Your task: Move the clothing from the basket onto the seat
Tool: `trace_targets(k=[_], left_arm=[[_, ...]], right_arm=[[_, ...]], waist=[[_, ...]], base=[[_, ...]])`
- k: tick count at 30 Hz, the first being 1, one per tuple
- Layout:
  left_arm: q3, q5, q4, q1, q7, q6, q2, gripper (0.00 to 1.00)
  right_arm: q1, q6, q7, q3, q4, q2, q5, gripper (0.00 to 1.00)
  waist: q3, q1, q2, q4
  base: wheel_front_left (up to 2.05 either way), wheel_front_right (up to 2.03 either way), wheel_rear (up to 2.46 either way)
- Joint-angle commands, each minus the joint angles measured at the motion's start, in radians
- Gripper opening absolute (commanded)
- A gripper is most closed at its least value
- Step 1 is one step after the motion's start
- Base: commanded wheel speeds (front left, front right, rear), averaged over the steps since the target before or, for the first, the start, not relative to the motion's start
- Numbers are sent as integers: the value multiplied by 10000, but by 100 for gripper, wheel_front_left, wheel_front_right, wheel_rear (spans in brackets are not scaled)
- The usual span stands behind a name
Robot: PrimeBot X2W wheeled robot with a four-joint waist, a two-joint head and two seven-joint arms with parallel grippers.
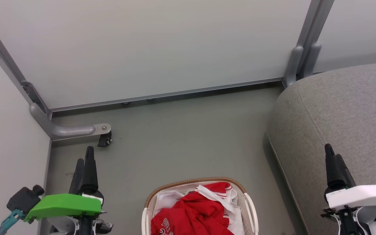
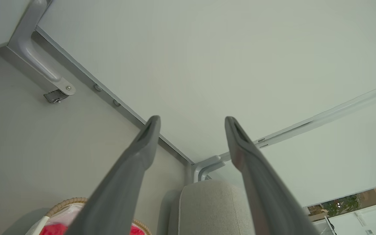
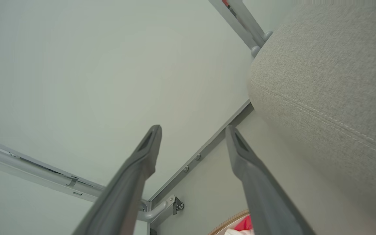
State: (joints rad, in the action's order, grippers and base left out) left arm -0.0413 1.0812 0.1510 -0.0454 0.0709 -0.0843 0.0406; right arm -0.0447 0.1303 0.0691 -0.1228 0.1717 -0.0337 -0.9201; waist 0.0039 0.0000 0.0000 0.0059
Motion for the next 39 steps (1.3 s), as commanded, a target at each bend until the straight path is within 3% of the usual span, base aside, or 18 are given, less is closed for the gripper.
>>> trace_targets(k=[1, 11, 21, 39], left_arm=[[-109, -462, -198, 9, 87, 51, 62, 100], [-748, -2744, -136, 238, 404, 362, 73, 100], [-1077, -4311, 74, 353, 679, 577, 84, 100], [-1209, -5922, 494, 536, 1137, 830, 100, 100]], right_arm=[[54, 3, 98, -8, -178, -100, 430, 100], [179, 3, 416, 142, -377, -111, 2550, 100], [311, 4, 697, 210, -453, -127, 4146, 100], [505, 4, 1153, 517, -211, -152, 6390, 100]], waist=[[0, 0, 0, 2], [5, 0, 0, 5], [12, 0, 0, 21], [56, 0, 0, 98]], base=[[0, 0, 0], [0, 0, 0], [0, 0, 0], [0, 0, 0]])
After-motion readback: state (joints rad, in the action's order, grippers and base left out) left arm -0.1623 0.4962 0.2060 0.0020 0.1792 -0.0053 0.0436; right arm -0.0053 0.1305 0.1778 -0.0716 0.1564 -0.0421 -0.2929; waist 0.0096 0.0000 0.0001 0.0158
